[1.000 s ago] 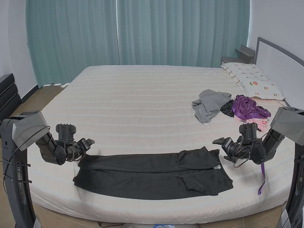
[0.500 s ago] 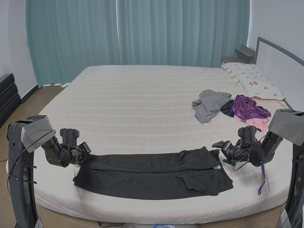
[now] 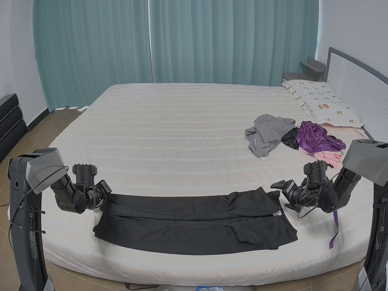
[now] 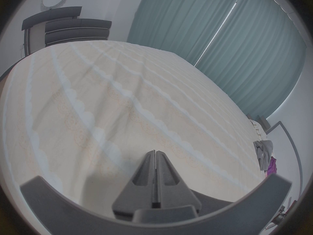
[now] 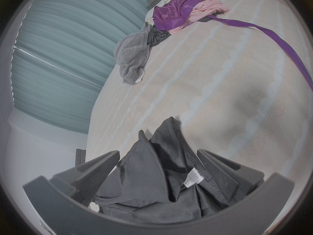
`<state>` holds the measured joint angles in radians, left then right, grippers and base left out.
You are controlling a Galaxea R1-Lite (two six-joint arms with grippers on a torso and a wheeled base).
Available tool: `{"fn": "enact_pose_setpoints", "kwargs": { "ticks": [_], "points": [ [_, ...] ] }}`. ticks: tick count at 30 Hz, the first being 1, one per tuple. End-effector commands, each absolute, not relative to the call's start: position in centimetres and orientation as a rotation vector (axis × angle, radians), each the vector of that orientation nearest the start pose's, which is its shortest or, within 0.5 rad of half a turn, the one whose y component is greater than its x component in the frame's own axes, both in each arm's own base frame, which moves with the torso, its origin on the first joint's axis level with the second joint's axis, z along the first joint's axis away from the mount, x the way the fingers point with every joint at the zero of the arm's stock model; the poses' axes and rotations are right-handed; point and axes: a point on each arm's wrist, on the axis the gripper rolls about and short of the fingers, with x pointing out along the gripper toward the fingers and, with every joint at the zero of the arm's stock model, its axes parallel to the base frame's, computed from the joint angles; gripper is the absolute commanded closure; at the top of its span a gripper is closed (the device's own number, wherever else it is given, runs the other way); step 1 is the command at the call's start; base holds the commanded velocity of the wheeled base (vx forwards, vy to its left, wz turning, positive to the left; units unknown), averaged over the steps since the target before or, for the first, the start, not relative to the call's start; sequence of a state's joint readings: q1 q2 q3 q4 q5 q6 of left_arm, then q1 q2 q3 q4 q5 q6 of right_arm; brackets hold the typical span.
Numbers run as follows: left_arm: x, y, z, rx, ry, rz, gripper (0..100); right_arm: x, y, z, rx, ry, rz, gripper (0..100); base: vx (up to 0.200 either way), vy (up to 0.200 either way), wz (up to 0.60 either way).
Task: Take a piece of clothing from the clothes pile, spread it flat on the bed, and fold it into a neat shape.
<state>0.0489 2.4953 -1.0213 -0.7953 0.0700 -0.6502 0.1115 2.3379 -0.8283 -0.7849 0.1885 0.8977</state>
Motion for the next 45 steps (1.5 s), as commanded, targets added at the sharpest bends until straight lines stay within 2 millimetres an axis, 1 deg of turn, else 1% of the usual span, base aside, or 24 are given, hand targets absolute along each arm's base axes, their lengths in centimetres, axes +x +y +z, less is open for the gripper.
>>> {"fn": "enact_pose_setpoints", "kwargs": {
  "ticks": [1, 4, 11, 12, 16, 19, 23, 26, 28, 29, 32, 33, 34, 36, 38, 43, 45],
  "points": [
    [41.2, 2.7, -4.9, -0.630, 0.605, 0.344, 100, 36.8, 4.6, -2.2, 0.877, 0.808, -0.057, 0, 0.000, 0.000, 0.00],
    [41.3, 2.9, -4.7, -0.663, 0.587, 0.352, 100, 36.8, 4.6, -2.2, 0.879, 0.808, -0.058, 0, 0.000, 0.000, 0.00],
    [41.3, 2.9, -4.7, -0.665, 0.588, 0.353, 100, 36.8, 4.6, -2.2, 0.879, 0.808, -0.058, 0, 0.000, 0.000, 0.00],
    [41.2, 2.9, -4.7, -0.665, 0.590, 0.352, 0, 36.8, 4.6, -2.2, 0.879, 0.808, -0.058, 0, 0.000, 0.000, 0.00],
    [41.0, 2.8, -4.8, -0.667, 0.601, 0.354, 0, 36.8, 4.6, -2.2, 0.879, 0.808, -0.058, 0, 0.000, 0.000, 0.00],
    [40.8, 2.8, -4.5, -0.674, 0.600, 0.356, 0, 36.8, 4.6, -2.2, 0.879, 0.808, -0.058, 0, 0.000, 0.000, 0.00],
    [40.2, 3.5, -3.1, -0.699, 0.587, 0.348, 0, 36.7, 4.6, -2.2, 0.878, 0.810, -0.059, 0, 0.000, 0.000, 0.00],
    [39.2, 3.4, -1.9, -0.732, 0.603, 0.280, 0, 36.6, 4.6, -2.2, 0.878, 0.813, -0.060, 0, 0.000, 0.000, 0.00],
    [39.2, 3.4, -1.9, -0.732, 0.603, 0.280, 0, 36.6, 4.6, -2.2, 0.878, 0.813, -0.060, 0, 0.000, 0.000, 0.00],
    [37.9, 3.0, -1.3, -0.745, 0.643, 0.189, 0, 36.6, 4.6, -2.2, 0.880, 0.811, -0.060, 0, 0.000, 0.000, 0.00],
    [37.3, 2.8, -1.2, -0.734, 0.644, 0.141, 0, 36.6, 4.6, -2.2, 0.878, 0.813, -0.060, 0, 0.000, 0.000, 0.00],
    [36.6, 2.5, -1.8, -0.683, 0.663, 0.104, 0, 36.6, 4.6, -2.2, 0.879, 0.812, -0.058, 0, 0.000, 0.000, 0.00],
    [36.6, 2.5, -1.8, -0.683, 0.663, 0.104, 0, 36.6, 4.6, -2.2, 0.879, 0.812, -0.058, 0, 0.000, 0.000, 0.00],
    [36.3, 1.9, -3.1, -0.587, 0.691, 0.066, 0, 36.6, 4.6, -2.2, 0.879, 0.812, -0.058, 0, 0.000, 0.000, 0.00],
    [36.3, 1.6, -4.0, -0.543, 0.702, 0.058, 0, 36.6, 4.6, -2.2, 0.880, 0.812, -0.059, 0, 0.000, 0.000, 0.00],
    [35.8, 0.5, -5.0, -0.492, 0.723, 0.025, 0, 36.6, 4.6, -2.2, 0.880, 0.812, -0.059, 0, 0.000, 0.000, 0.00],
    [35.6, 0.4, -5.2, -0.477, 0.727, 0.020, 0, 36.6, 4.6, -2.2, 0.880, 0.813, -0.060, 0, 0.000, 0.000, 0.00]
  ]
}}
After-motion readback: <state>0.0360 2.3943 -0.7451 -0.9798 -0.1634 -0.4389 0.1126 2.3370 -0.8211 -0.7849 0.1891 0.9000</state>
